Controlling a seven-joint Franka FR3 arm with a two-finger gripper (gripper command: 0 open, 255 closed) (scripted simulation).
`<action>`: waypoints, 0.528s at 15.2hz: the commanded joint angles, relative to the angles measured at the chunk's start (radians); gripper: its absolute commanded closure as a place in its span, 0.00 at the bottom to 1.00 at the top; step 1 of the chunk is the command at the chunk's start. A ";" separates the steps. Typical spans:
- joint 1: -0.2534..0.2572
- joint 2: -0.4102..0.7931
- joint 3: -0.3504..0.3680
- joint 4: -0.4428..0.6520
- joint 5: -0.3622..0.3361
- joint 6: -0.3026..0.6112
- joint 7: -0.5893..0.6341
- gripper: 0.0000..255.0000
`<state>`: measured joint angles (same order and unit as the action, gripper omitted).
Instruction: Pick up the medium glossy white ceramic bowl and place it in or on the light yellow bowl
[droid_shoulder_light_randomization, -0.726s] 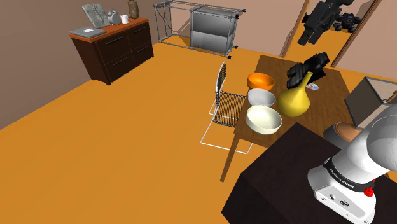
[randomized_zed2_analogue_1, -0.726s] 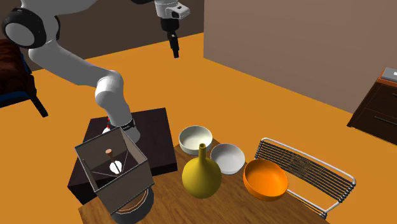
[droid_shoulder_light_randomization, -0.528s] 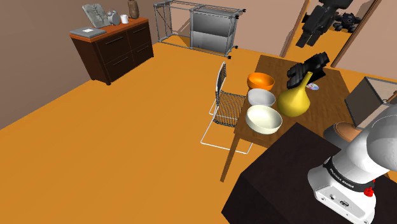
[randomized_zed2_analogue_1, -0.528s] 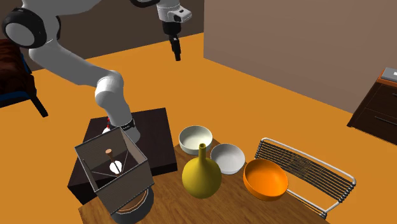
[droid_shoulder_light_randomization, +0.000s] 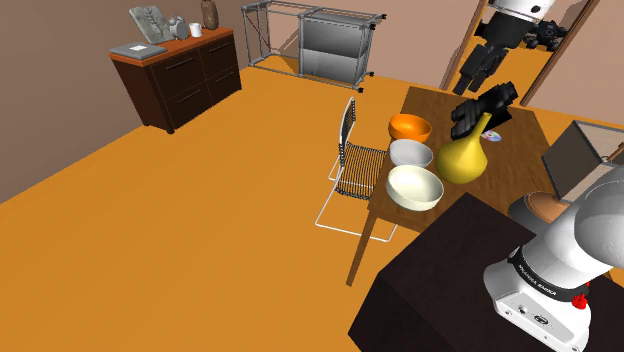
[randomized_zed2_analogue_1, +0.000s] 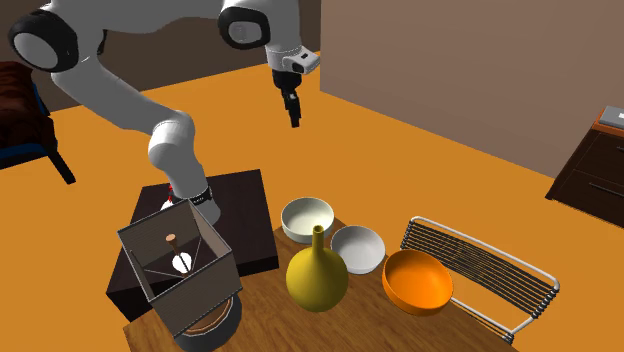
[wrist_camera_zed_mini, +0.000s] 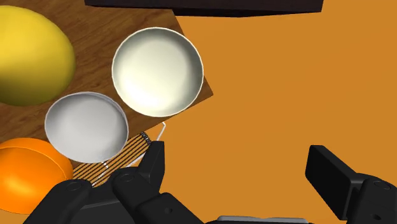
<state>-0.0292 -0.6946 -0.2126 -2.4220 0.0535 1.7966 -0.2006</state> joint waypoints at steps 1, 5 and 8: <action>-0.004 0.052 -0.034 -0.008 -0.007 0.056 -0.038 0.00; -0.011 0.150 -0.104 -0.021 -0.012 0.156 -0.117 0.00; -0.011 0.237 -0.157 -0.017 -0.004 0.228 -0.182 0.00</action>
<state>-0.0386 -0.4858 -0.3490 -2.4336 0.0485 1.9947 -0.3559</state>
